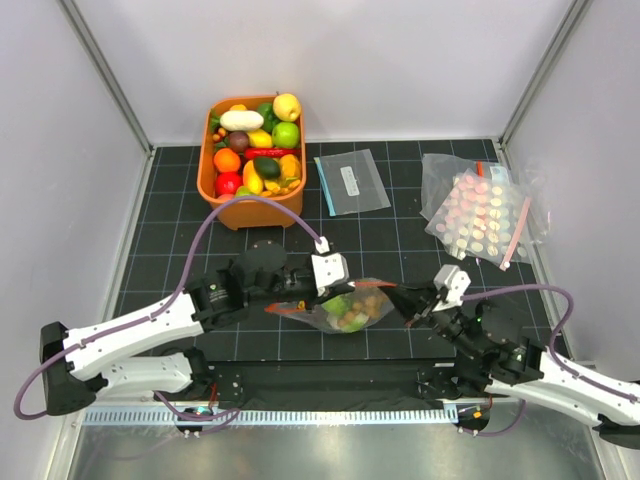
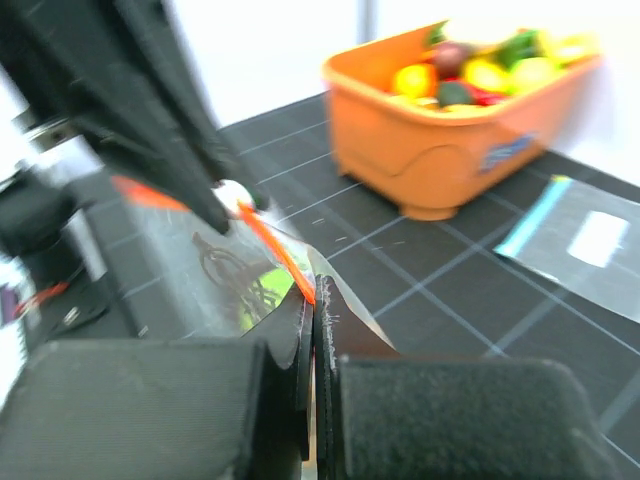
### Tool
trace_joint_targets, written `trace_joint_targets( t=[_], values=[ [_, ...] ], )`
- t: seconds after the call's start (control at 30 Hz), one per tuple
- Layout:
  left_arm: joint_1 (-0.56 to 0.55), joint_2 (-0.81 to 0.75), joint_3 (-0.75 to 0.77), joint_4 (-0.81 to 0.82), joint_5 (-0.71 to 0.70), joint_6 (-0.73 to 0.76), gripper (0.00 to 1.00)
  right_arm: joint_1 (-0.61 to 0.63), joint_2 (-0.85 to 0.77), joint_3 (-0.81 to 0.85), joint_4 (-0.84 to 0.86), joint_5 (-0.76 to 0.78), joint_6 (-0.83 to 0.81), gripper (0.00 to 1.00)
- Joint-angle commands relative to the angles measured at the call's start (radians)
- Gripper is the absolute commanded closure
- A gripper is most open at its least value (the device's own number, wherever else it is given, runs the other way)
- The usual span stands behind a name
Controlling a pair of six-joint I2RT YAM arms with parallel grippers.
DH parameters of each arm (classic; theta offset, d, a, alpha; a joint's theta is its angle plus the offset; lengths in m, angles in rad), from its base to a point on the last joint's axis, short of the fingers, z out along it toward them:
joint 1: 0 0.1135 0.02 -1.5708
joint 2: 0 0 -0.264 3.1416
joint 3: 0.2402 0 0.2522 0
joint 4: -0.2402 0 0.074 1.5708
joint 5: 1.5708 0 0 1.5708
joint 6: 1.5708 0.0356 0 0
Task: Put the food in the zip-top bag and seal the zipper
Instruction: Zip the zipper food storage bag at the center of the board.
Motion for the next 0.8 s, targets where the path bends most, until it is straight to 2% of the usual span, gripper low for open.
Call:
trace_joint_targets(
  t=[0.0, 0.07, 0.27, 0.5, 0.77],
  values=[
    [0.006, -0.054, 0.003, -0.006, -0.168, -0.018, 1.0, -0.003, -0.07, 0.003, 0.045, 0.264, 0.04, 0.99],
    [0.006, -0.06, -0.003, -0.003, -0.228, -0.021, 1.0, -0.002, -0.087, 0.001, 0.022, 0.409, 0.058, 0.99],
    [0.006, -0.075, -0.026, 0.017, -0.326, -0.037, 1.0, -0.003, -0.158, -0.006, -0.045, 0.712, 0.135, 0.99],
    [0.006, -0.048, -0.022, 0.009, -0.387, -0.052, 1.0, -0.005, -0.222, -0.011, -0.105, 1.095, 0.245, 0.99],
    [0.023, -0.034, -0.029, 0.005, -0.487, -0.086, 1.0, -0.003, -0.222, 0.009, -0.199, 1.26, 0.408, 0.99]
  ],
)
